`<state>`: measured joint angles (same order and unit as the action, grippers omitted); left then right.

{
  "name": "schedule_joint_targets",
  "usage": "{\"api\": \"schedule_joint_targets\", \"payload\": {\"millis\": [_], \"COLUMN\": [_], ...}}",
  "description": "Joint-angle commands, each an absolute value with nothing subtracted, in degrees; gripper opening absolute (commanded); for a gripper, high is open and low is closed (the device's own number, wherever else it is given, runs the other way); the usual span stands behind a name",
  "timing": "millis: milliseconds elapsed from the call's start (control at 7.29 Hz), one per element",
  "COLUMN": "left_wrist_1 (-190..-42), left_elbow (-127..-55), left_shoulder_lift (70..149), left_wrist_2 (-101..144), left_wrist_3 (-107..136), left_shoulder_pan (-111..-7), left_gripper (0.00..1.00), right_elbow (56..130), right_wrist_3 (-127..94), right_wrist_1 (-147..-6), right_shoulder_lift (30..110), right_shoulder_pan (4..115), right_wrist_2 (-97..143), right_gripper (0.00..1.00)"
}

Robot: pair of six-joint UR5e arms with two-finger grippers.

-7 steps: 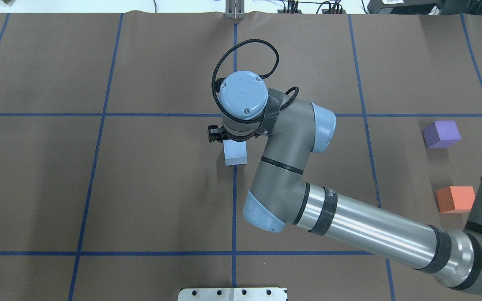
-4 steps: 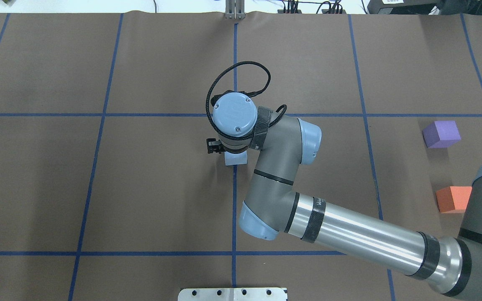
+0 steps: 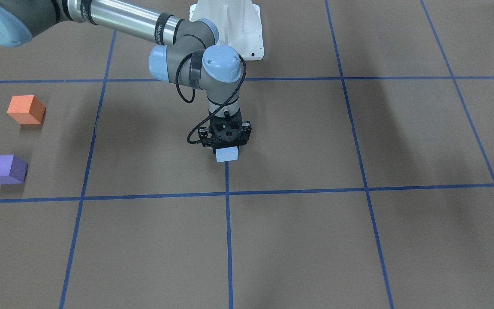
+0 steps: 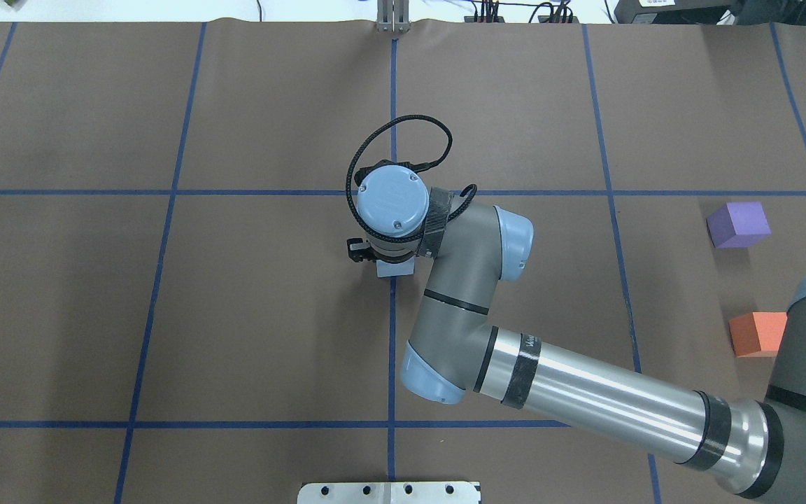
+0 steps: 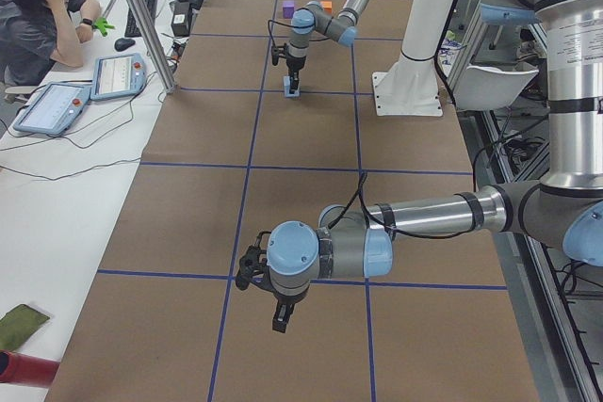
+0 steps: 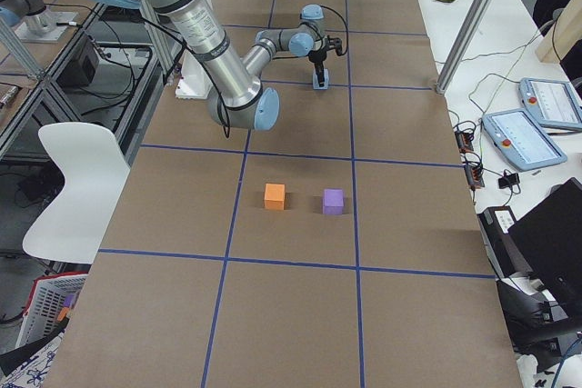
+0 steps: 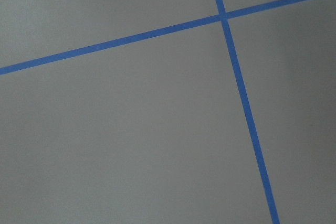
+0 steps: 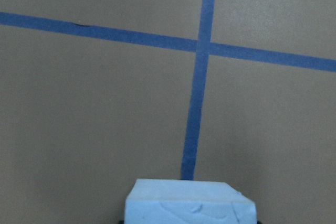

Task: Place blue block between orange and purple blocks
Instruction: 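Lift and carry the cube with the right gripper toward the purple cube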

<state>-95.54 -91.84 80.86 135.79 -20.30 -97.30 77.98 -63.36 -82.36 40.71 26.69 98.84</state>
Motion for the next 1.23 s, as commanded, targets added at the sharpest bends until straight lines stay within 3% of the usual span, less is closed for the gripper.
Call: {"api": "schedule_joint_targets", "payload": {"millis": [0, 548, 823, 1097], "left_wrist_1": [-95.5, -95.6, -96.6, -96.6], "left_elbow": [-91.8, -92.1, -92.6, -92.9], "left_shoulder_lift": [80.9, 80.2, 80.3, 80.2], "left_wrist_2": [135.8, 135.8, 135.8, 135.8], "left_wrist_3": [-20.3, -17.9, -17.1, -17.1], "left_shoulder_pan": [-97.3, -97.3, -97.2, -97.2], "left_gripper": [1.0, 1.0, 1.0, 1.0], "right_elbow": [83.2, 108.8, 113.6, 117.1], "right_wrist_3": [-62.9, -49.3, -42.2, -42.4], "right_wrist_1": [-82.8, -91.1, -90.4, -88.6], "right_shoulder_lift": [43.5, 62.8, 74.0, 85.8], "right_shoulder_pan": [29.1, 42.6, 50.9, 55.6], "right_wrist_2": [103.0, 114.1, 120.9, 120.7], "right_gripper": [0.18, 0.18, 0.21, 0.3]}}
